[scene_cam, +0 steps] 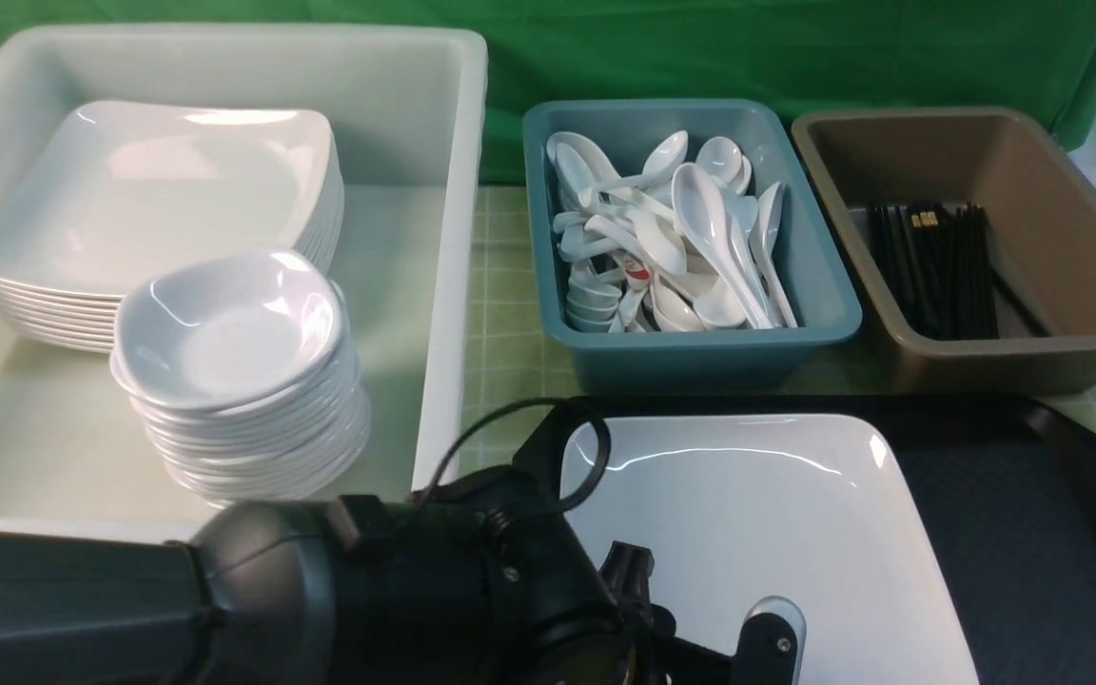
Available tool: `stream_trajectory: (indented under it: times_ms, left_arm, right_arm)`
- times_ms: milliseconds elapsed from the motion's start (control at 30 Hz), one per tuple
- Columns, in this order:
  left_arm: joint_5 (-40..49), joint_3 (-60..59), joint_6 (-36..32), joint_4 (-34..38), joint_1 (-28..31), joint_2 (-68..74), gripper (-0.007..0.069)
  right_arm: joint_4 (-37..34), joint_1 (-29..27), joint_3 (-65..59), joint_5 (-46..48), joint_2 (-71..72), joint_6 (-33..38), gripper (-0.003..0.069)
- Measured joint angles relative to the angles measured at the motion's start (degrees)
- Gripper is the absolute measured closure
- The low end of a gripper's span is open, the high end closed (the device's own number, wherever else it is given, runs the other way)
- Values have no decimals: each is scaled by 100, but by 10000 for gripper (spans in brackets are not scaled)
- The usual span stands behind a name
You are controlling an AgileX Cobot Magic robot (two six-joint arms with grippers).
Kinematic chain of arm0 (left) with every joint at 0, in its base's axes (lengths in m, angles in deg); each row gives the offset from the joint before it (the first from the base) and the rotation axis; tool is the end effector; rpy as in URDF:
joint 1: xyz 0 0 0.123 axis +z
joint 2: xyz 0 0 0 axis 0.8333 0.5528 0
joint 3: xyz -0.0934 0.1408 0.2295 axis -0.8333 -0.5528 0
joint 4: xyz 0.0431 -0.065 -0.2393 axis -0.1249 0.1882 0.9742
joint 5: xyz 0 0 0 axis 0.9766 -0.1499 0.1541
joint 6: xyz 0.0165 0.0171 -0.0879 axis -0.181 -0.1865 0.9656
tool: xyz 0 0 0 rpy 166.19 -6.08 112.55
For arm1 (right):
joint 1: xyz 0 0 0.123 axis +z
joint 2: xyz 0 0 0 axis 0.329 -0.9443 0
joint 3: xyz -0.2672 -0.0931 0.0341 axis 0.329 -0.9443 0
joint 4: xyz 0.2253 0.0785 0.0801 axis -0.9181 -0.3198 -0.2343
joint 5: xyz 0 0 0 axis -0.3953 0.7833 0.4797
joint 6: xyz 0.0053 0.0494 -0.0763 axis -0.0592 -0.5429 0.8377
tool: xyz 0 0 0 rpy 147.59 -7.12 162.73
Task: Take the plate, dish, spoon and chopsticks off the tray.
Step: Use the left arm to grab a plate from the dinner plate, then use the left arm to put the plate into the large storage box on the left
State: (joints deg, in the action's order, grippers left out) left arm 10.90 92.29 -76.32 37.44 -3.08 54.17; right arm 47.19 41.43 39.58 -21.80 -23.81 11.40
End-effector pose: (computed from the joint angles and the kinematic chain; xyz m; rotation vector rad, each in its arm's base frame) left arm 0.1690 -0.2777 0.1680 2.3122 1.6050 0.0417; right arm 0.0384 0.0167 0.3588 -0.5629 2.1469 0.5182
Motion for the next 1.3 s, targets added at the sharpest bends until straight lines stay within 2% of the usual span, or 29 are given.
stream_trajectory:
  times_ms: [333,400,433,467,500,667,800,1000,1300]
  left_arm:
    - [-376,59,17,-314,0,322,244]
    - [-326,71,17,-314,-7,354,281]
    - [-288,83,23,-314,-26,370,341]
    - [-288,83,23,-314,-22,375,341]
    - [-311,102,23,-421,-91,383,389]
    - [-223,114,49,-500,-215,349,405]
    - [166,93,368,-435,-463,-17,480]
    - [486,178,730,-238,-748,-1297,579]
    - [783,566,796,4,-759,-2523,591]
  right_arm:
    - [0,0,0,0,0,135,584]
    - [0,0,0,0,0,135,582]
    - [0,0,0,-4,0,135,580]
    - [0,0,0,-4,0,135,580]
    - [0,0,0,-17,0,135,577]
    - [0,0,0,-46,0,110,571]
    - [-5,0,0,-204,0,-78,569]
    - [0,0,90,-234,0,-138,569]
    - [311,0,466,-264,0,-315,583]
